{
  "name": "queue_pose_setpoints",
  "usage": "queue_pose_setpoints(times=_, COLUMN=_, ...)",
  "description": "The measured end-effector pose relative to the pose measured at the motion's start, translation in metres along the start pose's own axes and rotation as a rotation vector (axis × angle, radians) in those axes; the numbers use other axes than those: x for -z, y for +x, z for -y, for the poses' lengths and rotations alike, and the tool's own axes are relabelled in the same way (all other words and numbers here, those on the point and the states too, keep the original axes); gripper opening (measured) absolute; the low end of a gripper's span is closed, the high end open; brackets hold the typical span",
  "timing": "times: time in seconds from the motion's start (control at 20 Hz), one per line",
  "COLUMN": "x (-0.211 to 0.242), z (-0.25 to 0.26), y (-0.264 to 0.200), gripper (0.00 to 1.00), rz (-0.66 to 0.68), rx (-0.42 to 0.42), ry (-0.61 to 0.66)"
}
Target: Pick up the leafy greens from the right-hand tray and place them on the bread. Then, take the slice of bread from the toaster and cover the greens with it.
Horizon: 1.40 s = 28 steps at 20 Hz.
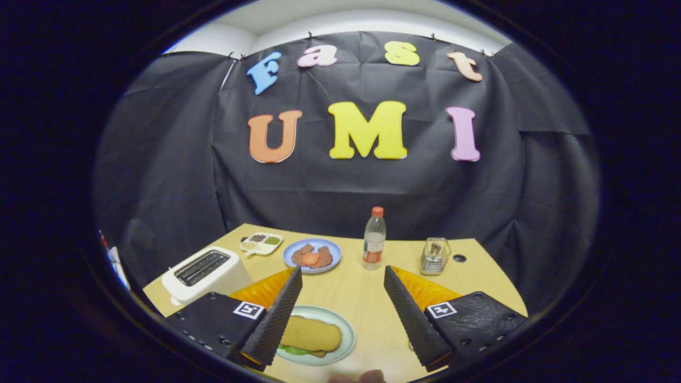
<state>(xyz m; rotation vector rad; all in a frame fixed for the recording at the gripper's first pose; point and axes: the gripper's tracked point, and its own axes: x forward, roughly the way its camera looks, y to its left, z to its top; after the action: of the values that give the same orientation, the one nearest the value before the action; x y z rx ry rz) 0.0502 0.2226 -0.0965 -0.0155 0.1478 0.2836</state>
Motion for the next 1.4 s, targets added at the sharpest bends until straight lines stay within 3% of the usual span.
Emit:
queue_pose_setpoints(times=0.15, x=-0.046, z=0.023, y=-0.029, gripper=0.95, rz=0.078, rx=0.029, ry=-0.033)
queue_pose_setpoints(times=0.4, x=-0.083, z=0.059, y=-0.079, gripper=0.96, rz=0.140, rx=0.071, ry=-0.047)
queue_pose_setpoints(times=0.75, x=-0.085, z=0.109, y=-0.106, gripper=0.96, rz=0.146, rx=0.148, ry=0.004)
queue_pose_setpoints(times=1.4, x=-0.088, z=0.109, y=-0.115, gripper=0.96, rz=0.177, rx=0.178, ry=0.038)
